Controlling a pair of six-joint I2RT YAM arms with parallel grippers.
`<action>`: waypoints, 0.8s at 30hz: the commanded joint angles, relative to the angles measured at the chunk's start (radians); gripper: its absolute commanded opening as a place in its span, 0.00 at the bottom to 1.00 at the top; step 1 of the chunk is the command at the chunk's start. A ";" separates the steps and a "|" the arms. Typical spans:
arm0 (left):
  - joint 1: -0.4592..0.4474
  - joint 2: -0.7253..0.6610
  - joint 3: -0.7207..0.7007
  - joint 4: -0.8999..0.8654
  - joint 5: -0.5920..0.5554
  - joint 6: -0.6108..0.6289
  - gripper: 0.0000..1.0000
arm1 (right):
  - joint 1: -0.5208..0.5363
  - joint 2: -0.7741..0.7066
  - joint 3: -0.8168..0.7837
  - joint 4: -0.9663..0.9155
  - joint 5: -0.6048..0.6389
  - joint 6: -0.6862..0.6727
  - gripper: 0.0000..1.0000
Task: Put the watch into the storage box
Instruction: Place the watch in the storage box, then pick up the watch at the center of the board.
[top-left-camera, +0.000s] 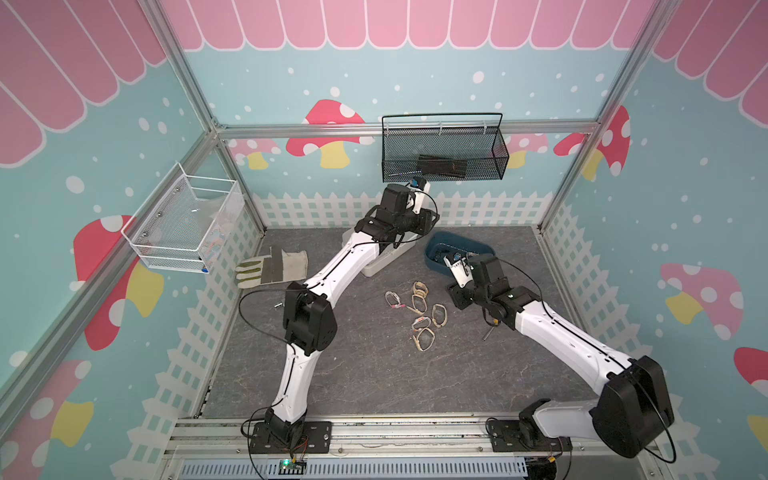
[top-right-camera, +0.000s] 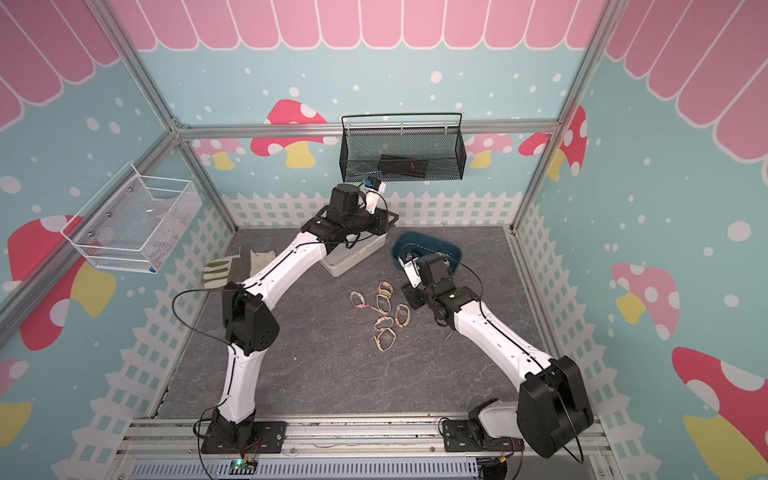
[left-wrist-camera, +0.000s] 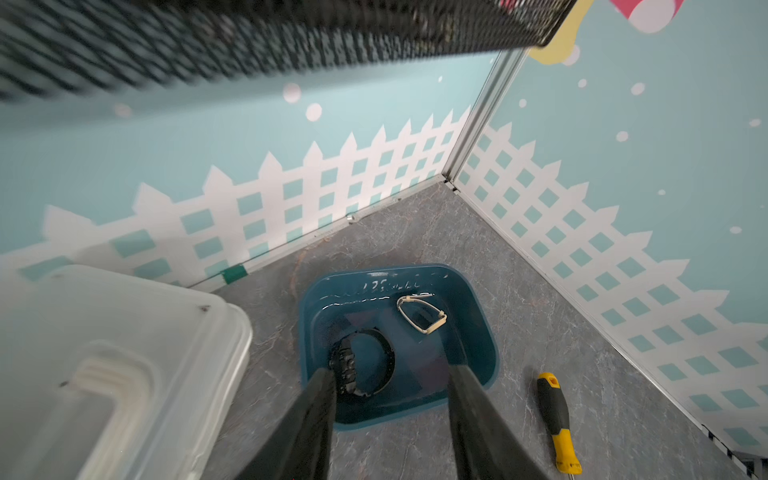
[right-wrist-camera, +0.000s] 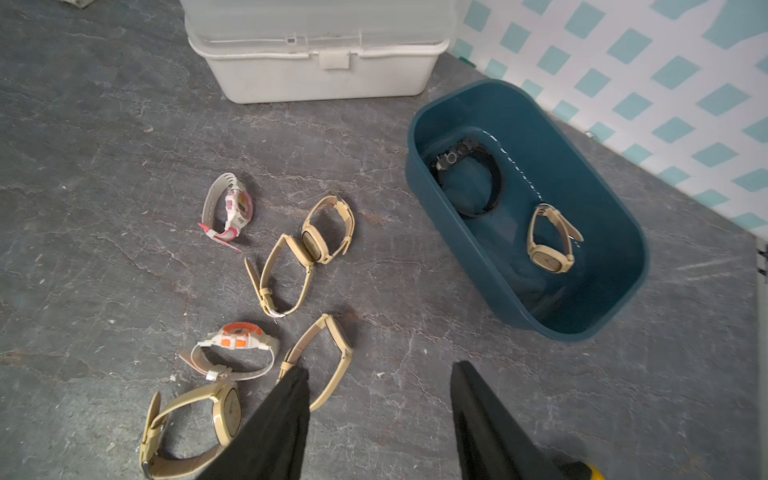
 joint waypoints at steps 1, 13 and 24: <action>0.017 -0.124 -0.207 0.017 -0.071 0.073 0.47 | 0.004 0.078 0.078 -0.175 -0.030 0.025 0.56; 0.028 -0.438 -0.837 0.260 -0.107 0.015 0.47 | 0.006 0.220 0.065 -0.251 -0.067 0.167 0.48; 0.029 -0.471 -0.939 0.290 -0.115 0.030 0.47 | 0.016 0.331 0.102 -0.261 -0.084 0.193 0.40</action>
